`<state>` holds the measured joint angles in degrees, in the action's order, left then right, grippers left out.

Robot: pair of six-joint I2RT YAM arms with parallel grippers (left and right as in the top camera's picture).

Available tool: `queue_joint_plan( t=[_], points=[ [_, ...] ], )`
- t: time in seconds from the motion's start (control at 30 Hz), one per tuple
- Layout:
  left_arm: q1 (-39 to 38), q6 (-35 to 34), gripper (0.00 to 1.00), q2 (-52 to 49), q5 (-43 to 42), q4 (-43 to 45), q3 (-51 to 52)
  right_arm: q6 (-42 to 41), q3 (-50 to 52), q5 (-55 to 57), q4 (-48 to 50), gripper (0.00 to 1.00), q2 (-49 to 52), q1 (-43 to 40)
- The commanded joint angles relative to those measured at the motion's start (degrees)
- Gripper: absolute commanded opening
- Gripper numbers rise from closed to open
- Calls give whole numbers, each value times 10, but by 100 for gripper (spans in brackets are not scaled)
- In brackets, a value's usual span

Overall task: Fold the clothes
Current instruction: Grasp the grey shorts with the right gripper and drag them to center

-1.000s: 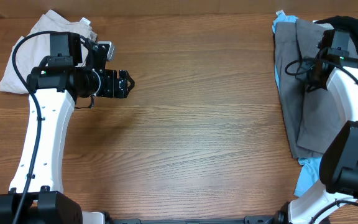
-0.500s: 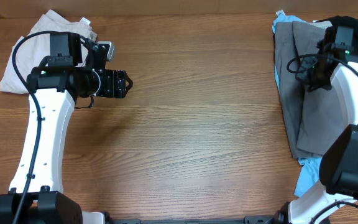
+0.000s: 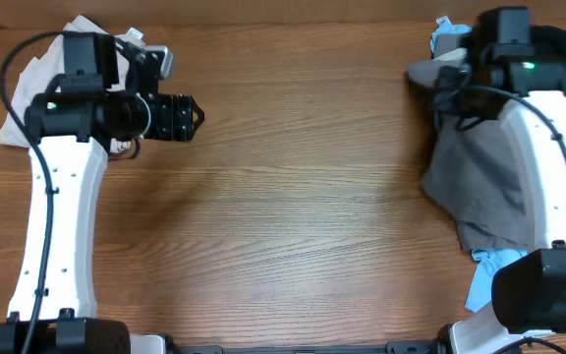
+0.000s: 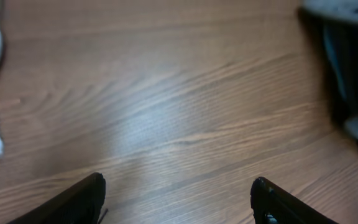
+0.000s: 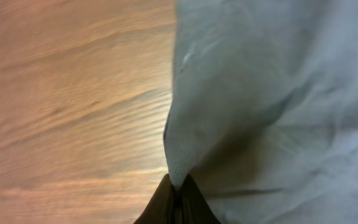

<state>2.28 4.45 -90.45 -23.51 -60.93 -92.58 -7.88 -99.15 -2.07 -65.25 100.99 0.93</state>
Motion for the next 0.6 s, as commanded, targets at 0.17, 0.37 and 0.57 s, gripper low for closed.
queue_joint_plan(
  t=[0.17,0.37,0.57],
  points=[
    [8,-21,77,-2,72,-46,-66,-33,-15,-62,14,4,-12,109],
    [8,-28,78,-2,90,-47,-66,-64,-15,-62,36,4,-12,187],
    [8,-28,78,-2,92,-46,-66,-103,-14,-60,75,4,-2,265]
  ],
)
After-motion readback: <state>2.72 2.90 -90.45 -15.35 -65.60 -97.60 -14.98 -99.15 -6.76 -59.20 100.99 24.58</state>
